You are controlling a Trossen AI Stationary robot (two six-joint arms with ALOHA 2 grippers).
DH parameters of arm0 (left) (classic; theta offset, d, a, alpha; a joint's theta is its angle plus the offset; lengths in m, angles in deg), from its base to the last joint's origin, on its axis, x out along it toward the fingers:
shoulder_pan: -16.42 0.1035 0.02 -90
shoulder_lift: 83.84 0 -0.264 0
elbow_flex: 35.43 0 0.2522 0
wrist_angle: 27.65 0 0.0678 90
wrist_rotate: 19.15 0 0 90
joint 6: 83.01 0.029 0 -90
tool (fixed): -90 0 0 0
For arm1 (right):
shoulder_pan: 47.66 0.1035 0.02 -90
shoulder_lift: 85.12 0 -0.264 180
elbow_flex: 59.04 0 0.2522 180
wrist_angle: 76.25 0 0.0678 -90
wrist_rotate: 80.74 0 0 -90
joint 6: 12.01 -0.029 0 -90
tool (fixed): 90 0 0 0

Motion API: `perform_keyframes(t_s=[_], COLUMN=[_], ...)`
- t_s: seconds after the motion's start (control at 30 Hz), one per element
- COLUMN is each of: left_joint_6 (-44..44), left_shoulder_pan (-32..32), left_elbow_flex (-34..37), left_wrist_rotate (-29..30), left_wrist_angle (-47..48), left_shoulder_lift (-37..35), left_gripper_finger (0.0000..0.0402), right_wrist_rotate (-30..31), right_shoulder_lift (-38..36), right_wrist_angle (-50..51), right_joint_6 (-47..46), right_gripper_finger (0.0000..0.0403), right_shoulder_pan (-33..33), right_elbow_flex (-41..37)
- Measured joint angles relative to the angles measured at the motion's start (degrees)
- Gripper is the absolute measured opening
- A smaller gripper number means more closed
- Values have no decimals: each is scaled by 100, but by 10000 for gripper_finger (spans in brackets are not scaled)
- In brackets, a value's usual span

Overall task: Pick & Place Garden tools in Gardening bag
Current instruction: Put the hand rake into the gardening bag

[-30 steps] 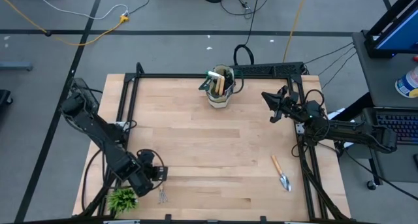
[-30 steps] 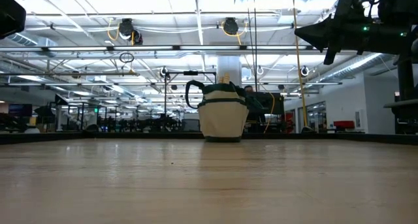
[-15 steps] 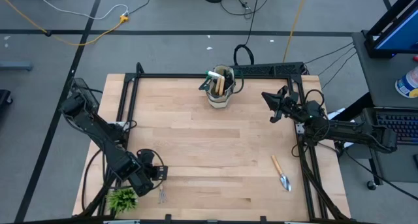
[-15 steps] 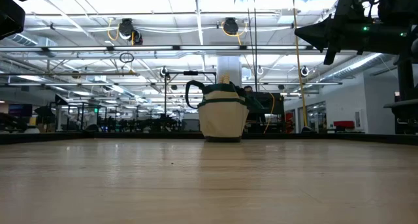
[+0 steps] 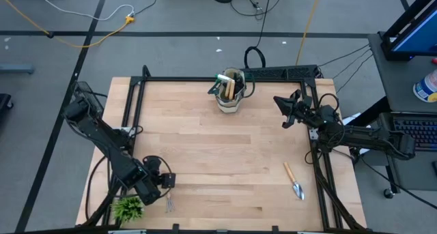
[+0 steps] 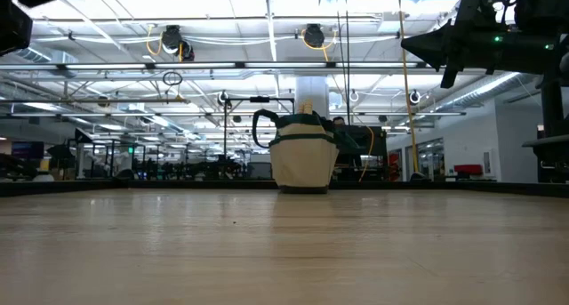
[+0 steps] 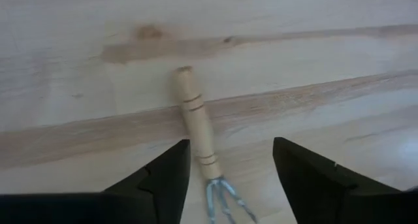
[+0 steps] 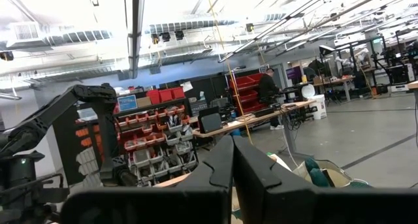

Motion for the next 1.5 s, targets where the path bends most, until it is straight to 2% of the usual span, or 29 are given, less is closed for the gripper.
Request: perform_keyframes(t_s=[0.13,0.47,0.57,0.67,0.8,1.0,1.3,1.5], left_joint_6=[-3,-13,13,78,223,610,912,1312], left_shoulder_pan=[10,16,62,108,172,231,333,547], left_elbow_flex=[0,0,-27,-37,-59,-31,7,46], left_wrist_rotate=[-314,-387,-707,-965,-998,-693,-23,1373], left_wrist_angle=[-97,-671,-701,-675,-655,-545,-610,-647], left_shoulder_lift=[274,1142,1390,1619,1747,1694,1632,1410], left_gripper_finger=[239,241,241,229,180,66,62,62], right_wrist_rotate=[2,4,4,4,4,4,22,26], right_shoulder_lift=[0,0,0,0,0,0,0,2], right_wrist_angle=[-1,0,0,-1,-3,-1,-1,-1], right_joint_6=[0,-1,-1,-1,-5,-178,-176,-177], right_gripper_finger=[0,0,0,0,0,0,0,0], right_shoulder_pan=[0,0,0,0,0,0,0,0], right_elbow_flex=[2,1,0,0,0,2,0,1])
